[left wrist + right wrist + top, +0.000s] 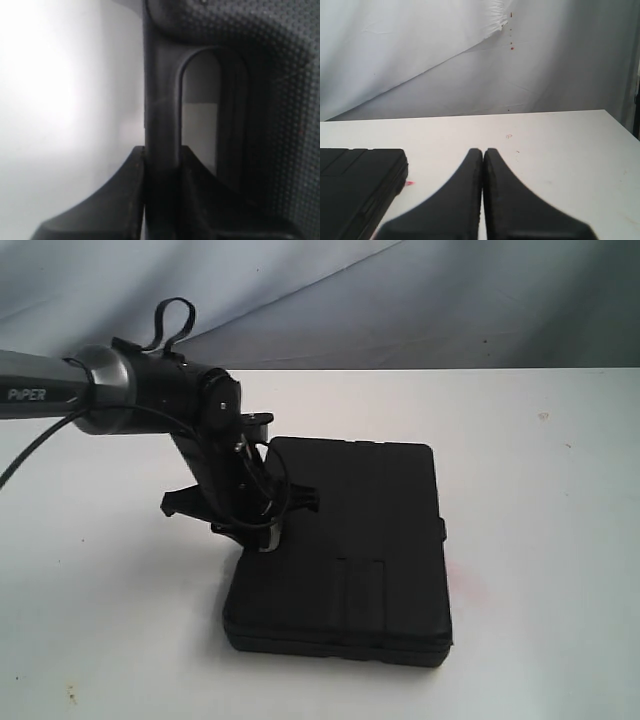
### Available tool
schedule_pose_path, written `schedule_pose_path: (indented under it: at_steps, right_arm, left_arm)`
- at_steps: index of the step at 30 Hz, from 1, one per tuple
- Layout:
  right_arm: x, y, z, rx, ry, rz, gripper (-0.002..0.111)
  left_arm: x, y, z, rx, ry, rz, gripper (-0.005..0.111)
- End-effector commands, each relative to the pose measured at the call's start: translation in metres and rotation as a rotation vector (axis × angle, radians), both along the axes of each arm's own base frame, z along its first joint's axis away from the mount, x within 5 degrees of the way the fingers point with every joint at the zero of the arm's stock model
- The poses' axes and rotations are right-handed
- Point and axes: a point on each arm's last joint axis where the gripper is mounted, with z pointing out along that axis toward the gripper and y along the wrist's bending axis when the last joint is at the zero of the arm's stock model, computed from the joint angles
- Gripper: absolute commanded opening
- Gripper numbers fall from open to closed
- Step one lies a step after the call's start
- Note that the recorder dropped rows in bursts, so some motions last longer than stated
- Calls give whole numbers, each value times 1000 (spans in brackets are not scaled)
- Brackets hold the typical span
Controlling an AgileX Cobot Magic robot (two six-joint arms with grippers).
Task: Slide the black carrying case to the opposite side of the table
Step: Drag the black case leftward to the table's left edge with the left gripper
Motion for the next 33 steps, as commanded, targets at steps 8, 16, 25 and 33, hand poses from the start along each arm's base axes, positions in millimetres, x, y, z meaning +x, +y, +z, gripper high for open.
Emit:
schedule_pose_path:
  at_steps: [8,16,25,33]
  right_arm:
    - [0,-1,-1,-10,-7,-8,0]
    - [0,-1,-1,-10,-7,-8,0]
    - [0,-1,-1,-10,-7,-8,0]
    - [0,-1,-1,-10,-7,-8,0]
  left_arm:
    - [-9,67,10,35,-27,33,0]
    - [-10,101,8,60,-15,24,0]
    - [-8,130,4,101,-15,35,0]
    - [-4,145,4,90,-10,82,0]
